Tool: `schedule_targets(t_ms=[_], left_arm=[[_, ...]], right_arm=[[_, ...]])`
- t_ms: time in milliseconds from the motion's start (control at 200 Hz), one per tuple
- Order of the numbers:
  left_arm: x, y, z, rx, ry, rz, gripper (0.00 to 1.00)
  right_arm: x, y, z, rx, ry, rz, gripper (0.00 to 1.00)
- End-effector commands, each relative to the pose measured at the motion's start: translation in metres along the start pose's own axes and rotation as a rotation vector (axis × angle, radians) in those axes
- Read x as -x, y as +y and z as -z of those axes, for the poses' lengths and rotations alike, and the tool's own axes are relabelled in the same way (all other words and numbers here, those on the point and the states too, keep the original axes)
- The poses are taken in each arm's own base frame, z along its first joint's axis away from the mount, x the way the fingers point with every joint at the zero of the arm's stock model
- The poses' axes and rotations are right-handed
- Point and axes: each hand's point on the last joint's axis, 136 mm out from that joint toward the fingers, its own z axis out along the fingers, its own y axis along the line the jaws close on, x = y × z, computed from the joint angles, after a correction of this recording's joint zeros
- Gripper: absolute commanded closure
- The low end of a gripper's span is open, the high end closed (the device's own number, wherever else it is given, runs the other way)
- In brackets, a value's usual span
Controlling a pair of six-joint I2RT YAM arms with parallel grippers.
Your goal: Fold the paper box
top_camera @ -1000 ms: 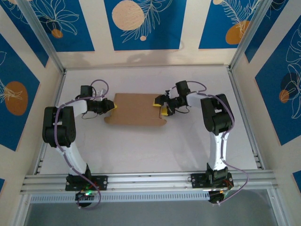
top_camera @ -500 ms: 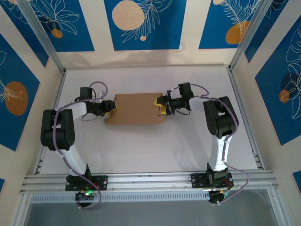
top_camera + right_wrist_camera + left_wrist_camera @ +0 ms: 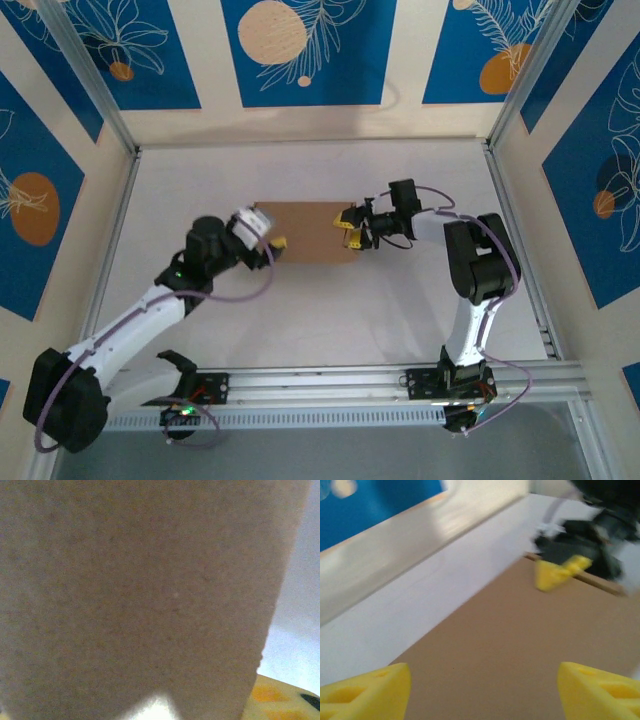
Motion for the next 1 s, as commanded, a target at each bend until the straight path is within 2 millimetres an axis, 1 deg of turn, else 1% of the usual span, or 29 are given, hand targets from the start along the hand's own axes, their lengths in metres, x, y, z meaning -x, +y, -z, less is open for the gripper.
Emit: schedule_targets(t_ms=[0,95,140,210,275,355,435,560,610,750,830,915,995], left_arm=[[-0.013,-0.011,-0.002,0.041,0.04,-0.423,0.18],[-0.029,-0.038,-0.006,-0.032,0.087,-0.59,0.14],[-0.037,-0.043,-0.009,-0.05,0.117,-0.635,0.13],[-0.04,-0.041,-0.015,-0.016,0.136,-0.689,0.13],[-0.038,-0.036,-0.023,0.036,0.148,-0.752,0.13],[-0.039,-0.039,-0.031,0.042,0.159,-0.823,0.13],[-0.037,-0.035,-0.039,0.08,0.177,-0.868,0.15],[-0.031,-0.026,-0.046,0.158,0.195,-0.918,0.22],[-0.027,-0.024,-0.046,0.183,0.194,-0.932,0.26],[-0.025,-0.02,-0.048,0.221,0.203,-0.959,0.38],[-0.022,-0.017,-0.047,0.244,0.207,-0.968,0.45],[-0.017,-0.017,-0.043,0.246,0.199,-0.968,0.49],[-0.012,-0.019,-0.037,0.237,0.188,-0.961,0.53]], right_arm=[[-0.016,0.022,0.01,0.053,0.037,0.008,0.48],[-0.021,0.025,0.014,0.065,0.039,0.005,0.48],[-0.023,0.026,0.016,0.071,0.041,0.002,0.48],[-0.027,0.029,0.018,0.085,0.052,0.005,0.47],[-0.03,0.031,0.019,0.094,0.063,0.003,0.47],[-0.035,0.032,0.019,0.108,0.074,-0.001,0.47],[-0.04,0.034,0.02,0.115,0.081,-0.001,0.47],[-0.044,0.036,0.024,0.124,0.079,-0.005,0.47],[-0.045,0.037,0.025,0.126,0.079,-0.009,0.47],[-0.046,0.04,0.027,0.132,0.073,-0.019,0.47],[-0.049,0.044,0.027,0.14,0.078,-0.018,0.47],[-0.052,0.046,0.026,0.137,0.079,-0.016,0.47],[-0.055,0.047,0.027,0.13,0.074,-0.016,0.42]])
